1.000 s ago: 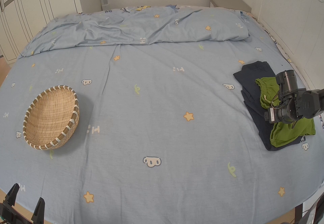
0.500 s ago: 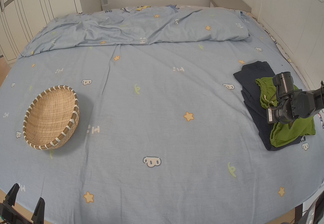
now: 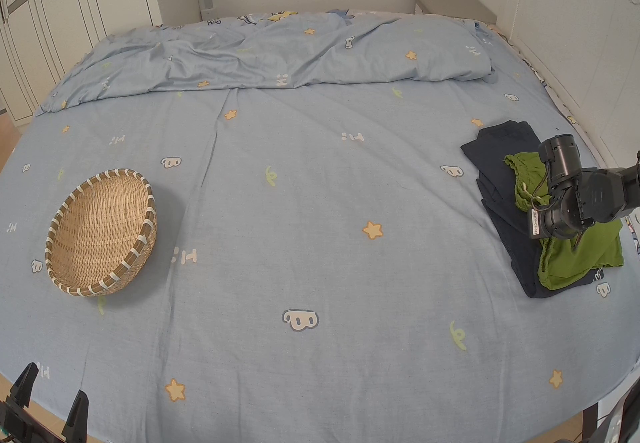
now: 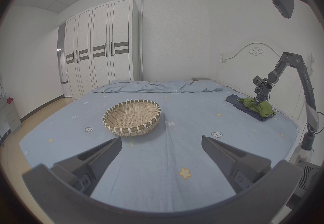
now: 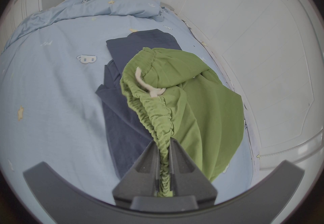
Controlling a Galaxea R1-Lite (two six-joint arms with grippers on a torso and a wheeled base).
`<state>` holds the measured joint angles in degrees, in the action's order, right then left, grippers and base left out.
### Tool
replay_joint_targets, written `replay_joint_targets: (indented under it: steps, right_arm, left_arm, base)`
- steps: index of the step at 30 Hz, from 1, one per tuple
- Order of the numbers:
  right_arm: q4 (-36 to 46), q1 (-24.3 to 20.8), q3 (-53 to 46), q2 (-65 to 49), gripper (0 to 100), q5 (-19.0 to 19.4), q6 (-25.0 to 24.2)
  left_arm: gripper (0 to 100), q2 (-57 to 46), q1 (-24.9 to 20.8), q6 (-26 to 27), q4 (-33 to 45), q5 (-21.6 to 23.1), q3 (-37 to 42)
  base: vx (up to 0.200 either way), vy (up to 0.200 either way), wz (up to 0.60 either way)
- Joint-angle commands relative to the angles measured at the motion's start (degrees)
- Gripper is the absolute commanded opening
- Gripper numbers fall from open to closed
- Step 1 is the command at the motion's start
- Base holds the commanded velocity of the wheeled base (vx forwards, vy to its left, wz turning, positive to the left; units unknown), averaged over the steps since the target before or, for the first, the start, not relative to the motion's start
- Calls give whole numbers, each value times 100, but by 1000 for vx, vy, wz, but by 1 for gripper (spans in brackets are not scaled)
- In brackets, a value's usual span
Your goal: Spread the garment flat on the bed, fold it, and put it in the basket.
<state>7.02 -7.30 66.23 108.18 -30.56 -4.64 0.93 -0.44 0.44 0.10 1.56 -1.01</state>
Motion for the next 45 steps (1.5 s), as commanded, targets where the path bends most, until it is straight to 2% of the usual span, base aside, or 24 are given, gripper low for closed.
replay_joint_targets:
  steps: [1,2,3,7,8,10,12,13,14,15,16,17,20,23,25,26,27,29,34,38,39,41,44,45]
  right_arm:
    - [572,-298,470,-456,0,68,-230]
    - [941,-474,725,-587,0,147,-379]
    - [941,-474,725,-587,0,147,-379]
    - [1926,-984,1709,-781,0,1052,-907]
    - [1996,-1010,1779,-781,0,1079,-933]
    - [2884,-1274,2605,-711,0,1237,-1197]
    - [3481,-1520,3300,-623,0,1369,-1583]
    - [3842,-1652,3757,-535,0,1562,-1847]
    - [3877,-1669,3809,-526,0,1597,-1873]
    - [4387,-1827,4425,-429,0,1958,-2128]
    - [4519,-1880,4574,-403,0,2045,-2181]
    - [4940,-2056,4836,-271,0,2300,-2278]
    - [5248,-2372,4836,-7,0,2371,-2489]
    - [5213,-2759,4836,28,0,2362,-2831]
    - [5151,-3102,4836,19,0,2371,-2919]
    - [5143,-3128,4836,19,0,2371,-2928]
    - [4967,-3357,4836,37,0,2362,-2954]
    - [4773,-3462,4836,45,0,2362,-2990]
    - [3710,-4113,4836,414,0,2327,-3148]
    - [3139,-4587,4836,652,0,2133,-3201]
    - [3139,-4587,4836,652,0,2133,-3201]
    - [2717,-4824,4836,977,0,1817,-3315]
    - [2717,-4824,4836,977,0,1817,-3315]
    - [2418,-5009,4836,1249,0,1650,-3376]
  left_arm:
    - [100,-5,0,0,-1,2,92]
    - [100,-5,0,0,-1,2,92]
    - [100,-5,0,0,-1,2,92]
    - [100,-5,0,0,-1,2,92]
    - [100,-5,-9,0,-1,2,92]
    - [100,-5,0,0,-1,2,92]
    - [100,-5,0,0,-1,2,92]
    - [100,-5,0,0,-1,2,92]
    - [100,-5,0,0,-1,2,92]
    - [100,-5,0,0,-1,2,92]
    - [100,-5,0,0,-1,2,92]
    - [100,-5,0,0,-1,2,92]
    - [100,-5,0,0,-1,2,92]
    - [100,-5,0,0,-1,2,92]
    - [100,-5,0,0,-1,2,92]
    - [100,-5,0,0,-1,2,92]
    - [100,-5,0,0,-1,2,92]
    - [100,-5,0,0,-1,2,92]
    - [100,-5,0,0,-1,2,92]
    - [100,-5,0,0,-1,2,92]
    - [100,-5,0,0,-1,2,92]
    - [100,-5,0,0,-1,2,92]
    - [100,-5,0,0,-1,2,92]
    - [100,-5,0,0,-1,2,92]
  base:
    - [0,0,0]
    - [0,0,0]
    - [0,0,0]
    - [0,0,0]
    - [0,0,0]
    - [0,0,0]
    - [0,0,0]
    - [0,0,0]
    - [0,0,0]
    - [0,0,0]
    - [0,0,0]
    - [0,0,0]
    - [0,0,0]
    - [0,0,0]
    - [0,0,0]
    - [0,0,0]
    - [0,0,0]
    - [0,0,0]
    - [0,0,0]
    - [0,0,0]
    - [0,0,0]
    - [0,0,0]
    - [0,0,0]
    - [0,0,0]
